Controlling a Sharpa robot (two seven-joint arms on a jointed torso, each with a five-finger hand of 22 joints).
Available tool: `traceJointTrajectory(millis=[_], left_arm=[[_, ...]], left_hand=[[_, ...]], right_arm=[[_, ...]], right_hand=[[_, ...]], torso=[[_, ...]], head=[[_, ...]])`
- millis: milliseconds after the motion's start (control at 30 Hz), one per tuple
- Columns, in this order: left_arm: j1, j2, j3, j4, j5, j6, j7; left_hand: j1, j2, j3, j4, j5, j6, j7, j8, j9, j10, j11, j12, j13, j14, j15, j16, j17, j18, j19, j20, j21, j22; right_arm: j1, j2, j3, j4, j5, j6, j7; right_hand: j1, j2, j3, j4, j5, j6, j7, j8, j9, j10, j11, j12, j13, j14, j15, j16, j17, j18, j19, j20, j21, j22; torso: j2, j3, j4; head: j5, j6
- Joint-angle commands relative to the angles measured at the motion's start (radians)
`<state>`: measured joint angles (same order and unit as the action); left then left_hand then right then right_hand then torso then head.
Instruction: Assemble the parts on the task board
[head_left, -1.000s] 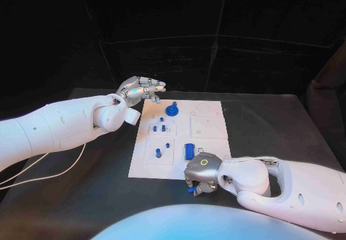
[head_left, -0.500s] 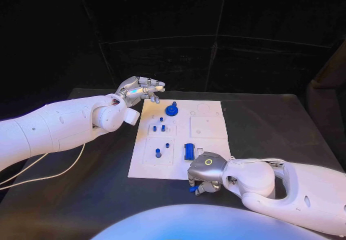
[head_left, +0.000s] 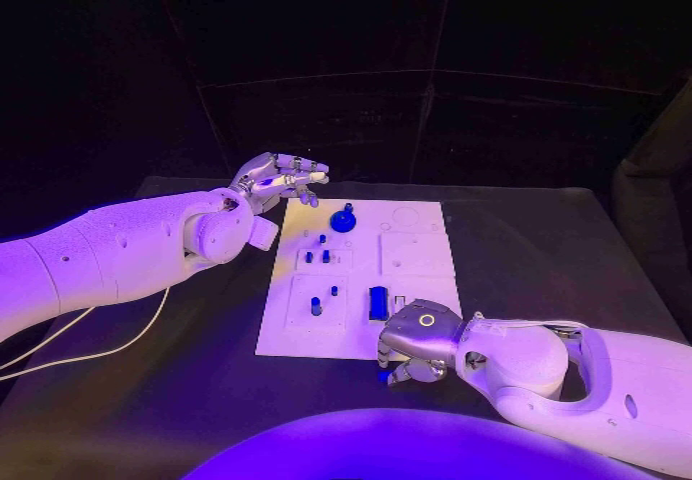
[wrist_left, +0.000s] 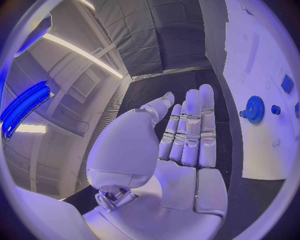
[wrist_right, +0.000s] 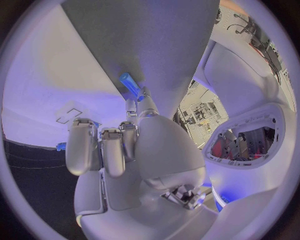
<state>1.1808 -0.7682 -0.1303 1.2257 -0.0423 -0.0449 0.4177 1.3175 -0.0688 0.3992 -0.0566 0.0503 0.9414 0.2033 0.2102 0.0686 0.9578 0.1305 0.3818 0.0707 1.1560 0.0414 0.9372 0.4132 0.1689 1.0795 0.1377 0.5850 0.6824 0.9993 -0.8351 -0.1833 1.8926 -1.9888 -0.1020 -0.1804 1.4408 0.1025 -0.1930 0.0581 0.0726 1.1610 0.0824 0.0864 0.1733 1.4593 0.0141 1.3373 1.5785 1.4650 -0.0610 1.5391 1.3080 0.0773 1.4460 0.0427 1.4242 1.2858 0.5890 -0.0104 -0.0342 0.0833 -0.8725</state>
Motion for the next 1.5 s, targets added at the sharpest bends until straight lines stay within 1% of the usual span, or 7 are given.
traceJointTrajectory(millis=[33,400,633,800,867,1067,1500], left_arm=[[0.002,-0.001,0.001,0.002,0.003,0.008,0.006],[0.002,-0.001,0.001,0.000,0.003,0.008,0.005],[0.002,0.000,0.001,-0.002,0.003,0.007,0.005],[0.002,0.003,0.001,-0.005,0.003,0.008,0.005],[0.002,0.004,0.001,-0.006,0.003,0.008,0.005],[0.002,0.006,0.001,-0.007,0.003,0.009,0.004],[0.002,0.005,0.001,-0.007,0.003,0.011,0.002]], left_hand=[[0.002,0.003,0.000,-0.005,0.006,-0.007,-0.001,0.004,0.001,-0.009,0.000,0.004,-0.001,-0.008,0.002,0.004,-0.001,0.014,0.000,0.005,-0.007,-0.001],[0.002,0.003,0.000,-0.005,0.006,-0.007,-0.001,0.004,0.001,-0.009,0.000,0.004,-0.001,-0.008,0.002,0.004,-0.001,0.014,0.000,0.005,-0.007,-0.001],[0.002,0.003,0.000,-0.005,0.006,-0.007,-0.001,0.004,0.001,-0.009,0.000,0.004,-0.001,-0.008,0.002,0.004,-0.001,0.014,0.000,0.005,-0.007,-0.001],[0.002,0.003,0.000,-0.005,0.006,-0.007,-0.001,0.004,0.001,-0.009,0.000,0.004,-0.001,-0.008,0.002,0.004,-0.001,0.014,0.000,0.005,-0.007,-0.001],[0.002,0.003,0.000,-0.005,0.006,-0.007,-0.001,0.004,0.001,-0.009,0.000,0.004,-0.001,-0.008,0.002,0.004,-0.001,0.014,0.000,0.005,-0.007,-0.001],[0.002,0.003,0.000,-0.005,0.006,-0.007,-0.001,0.004,0.001,-0.009,0.000,0.004,-0.001,-0.008,0.002,0.004,-0.001,0.014,0.000,0.005,-0.007,-0.001],[0.003,0.003,-0.001,-0.006,0.006,-0.008,0.000,0.005,0.001,-0.011,0.001,0.006,-0.002,-0.008,0.002,0.004,-0.002,0.013,0.000,0.005,-0.007,-0.001]], right_arm=[[0.001,-0.015,0.000,0.009,0.054,-0.101,0.045],[0.002,-0.059,0.000,0.021,0.136,-0.084,0.056],[0.003,-0.070,0.000,0.013,0.136,0.025,0.047],[0.003,-0.067,0.000,0.000,0.108,0.055,0.053],[0.003,-0.067,0.000,-0.004,0.103,0.053,0.064],[0.003,-0.068,0.000,-0.013,0.091,0.028,0.078],[0.003,-0.053,0.000,-0.016,0.077,0.005,0.074]], right_hand=[[0.029,0.008,0.015,0.011,-0.004,0.008,-0.001,-0.006,-0.003,0.027,-0.014,0.001,-0.146,0.094,-0.005,0.004,0.212,-0.019,0.005,-0.001,0.007,0.003],[0.040,-0.039,0.077,0.064,0.001,0.014,0.001,-0.013,-0.013,0.027,-0.012,0.000,-0.147,0.094,-0.005,0.003,0.212,-0.020,0.007,-0.001,0.009,0.008],[0.044,-0.075,0.058,0.069,0.123,-0.027,0.019,-0.025,-0.030,0.017,0.002,-0.018,-0.157,0.093,0.006,0.000,0.206,-0.019,0.002,0.008,0.005,0.002],[0.086,-0.097,0.083,0.073,0.512,-0.085,0.039,-0.023,-0.058,-0.011,0.016,-0.056,-0.177,0.093,0.018,0.001,0.208,-0.017,-0.004,0.019,0.000,-0.004],[0.107,-0.110,0.125,0.077,0.601,-0.089,0.045,-0.022,-0.065,-0.021,0.018,-0.066,-0.182,0.094,0.021,0.004,0.213,-0.017,-0.004,0.021,0.002,-0.002],[0.085,-0.260,0.453,0.162,0.590,-0.077,0.051,-0.020,-0.094,-0.019,0.017,-0.058,-0.186,0.095,0.021,0.006,0.219,-0.019,-0.005,0.029,0.008,0.007],[0.022,-0.305,0.486,0.170,0.453,-0.063,0.042,-0.016,-0.095,-0.008,0.021,-0.045,-0.184,0.095,0.024,0.007,0.220,-0.019,-0.001,0.027,0.011,0.013]], torso=[[0.000,-0.0002,0.0008],[0.000,-0.0003,-0.0002],[0.000,-0.0011,-0.0001],[0.000,0.0007,-0.0009],[0.000,0.0012,-0.0002],[0.001,0.0010,0.0014],[0.001,0.0009,-0.0018]], head=[[-0.001,0.000],[-0.003,0.000],[-0.007,0.000],[-0.006,0.000],[-0.006,0.000],[-0.006,0.000],[-0.003,0.000]])
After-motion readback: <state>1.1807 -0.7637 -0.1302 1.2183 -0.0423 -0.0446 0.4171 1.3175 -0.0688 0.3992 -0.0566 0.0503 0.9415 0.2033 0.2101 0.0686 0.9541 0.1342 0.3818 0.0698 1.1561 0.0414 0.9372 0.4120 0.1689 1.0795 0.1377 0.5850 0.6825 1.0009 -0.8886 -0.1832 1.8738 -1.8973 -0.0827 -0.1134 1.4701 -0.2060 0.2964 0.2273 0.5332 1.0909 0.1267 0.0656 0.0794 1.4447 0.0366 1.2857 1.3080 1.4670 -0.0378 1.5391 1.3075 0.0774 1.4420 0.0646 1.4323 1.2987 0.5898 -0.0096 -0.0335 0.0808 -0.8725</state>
